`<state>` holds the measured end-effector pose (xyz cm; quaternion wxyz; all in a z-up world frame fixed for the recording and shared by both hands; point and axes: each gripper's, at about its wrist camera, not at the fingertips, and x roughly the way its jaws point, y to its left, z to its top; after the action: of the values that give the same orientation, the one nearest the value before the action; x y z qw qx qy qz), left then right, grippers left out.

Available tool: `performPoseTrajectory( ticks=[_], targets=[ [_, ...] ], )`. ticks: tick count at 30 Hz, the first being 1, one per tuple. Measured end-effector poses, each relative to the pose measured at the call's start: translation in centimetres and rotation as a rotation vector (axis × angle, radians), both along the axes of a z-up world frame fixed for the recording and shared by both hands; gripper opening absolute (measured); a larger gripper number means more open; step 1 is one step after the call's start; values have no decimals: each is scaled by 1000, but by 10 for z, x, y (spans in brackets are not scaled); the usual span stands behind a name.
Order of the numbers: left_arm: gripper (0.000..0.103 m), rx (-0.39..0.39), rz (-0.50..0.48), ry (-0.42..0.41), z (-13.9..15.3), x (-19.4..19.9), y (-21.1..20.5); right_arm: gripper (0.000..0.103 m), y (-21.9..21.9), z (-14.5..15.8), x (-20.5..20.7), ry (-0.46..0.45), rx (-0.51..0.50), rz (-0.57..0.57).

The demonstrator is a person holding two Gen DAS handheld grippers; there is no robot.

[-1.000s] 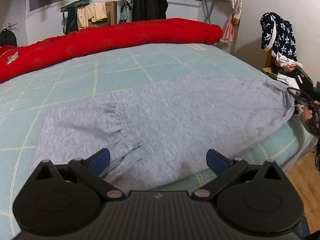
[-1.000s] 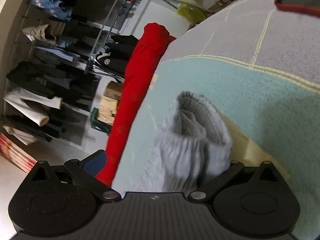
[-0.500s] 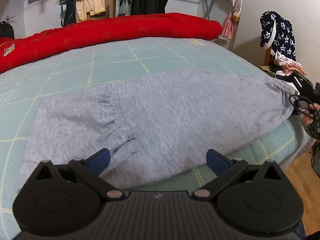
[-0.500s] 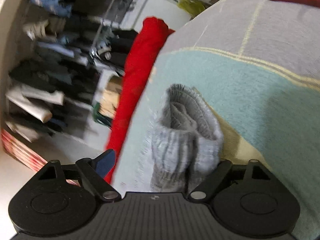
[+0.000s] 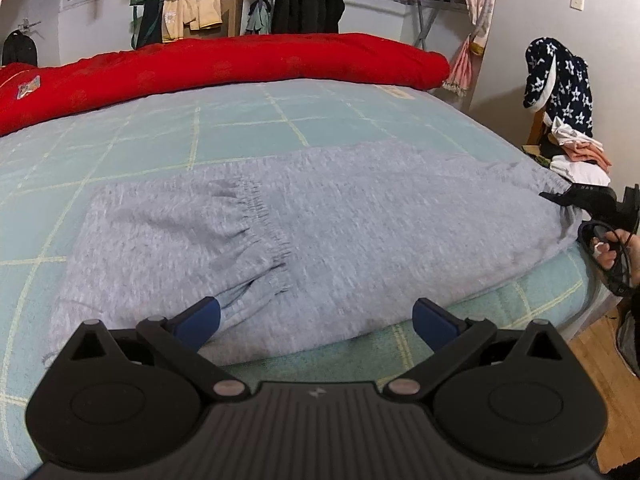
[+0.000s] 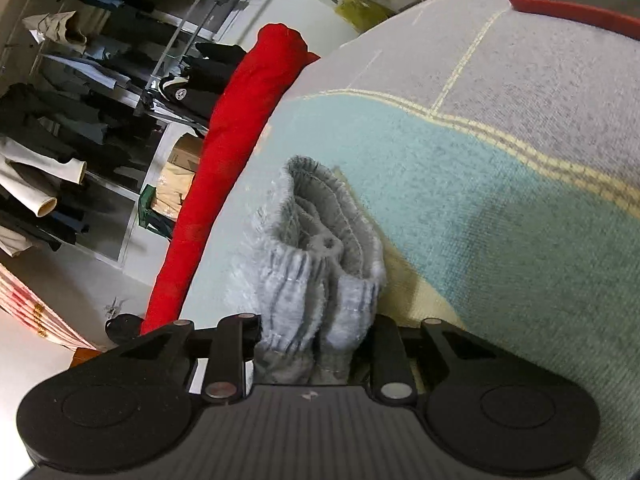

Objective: Fold clothes
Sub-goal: 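Lift the cuffs with the right gripper and carry them toward the waistband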

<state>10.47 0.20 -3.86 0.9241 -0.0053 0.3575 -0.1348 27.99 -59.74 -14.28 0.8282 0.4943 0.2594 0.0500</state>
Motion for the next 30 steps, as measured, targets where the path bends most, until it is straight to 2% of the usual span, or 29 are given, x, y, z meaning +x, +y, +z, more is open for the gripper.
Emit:
performPoseTrajectory(
  ticks=[3,8,16,25,30],
  targets=[
    [102,7,-6,-2,0,0,-2,27,2,0,0,6,-7,-1],
    [102,0,-5,-12,3,-5,0,26,11,7,0,18,-89,-17],
    [102,-5,18,-26,7,-6,9,26,21,15,-2,34,-164,-34],
    [102,19,21,-36,10,2,16,28,38,42,-4,54,-295,-52],
    [102,23,13,-32,8,6,21,28,50,68,-7,29,-343,-40]
  ],
)
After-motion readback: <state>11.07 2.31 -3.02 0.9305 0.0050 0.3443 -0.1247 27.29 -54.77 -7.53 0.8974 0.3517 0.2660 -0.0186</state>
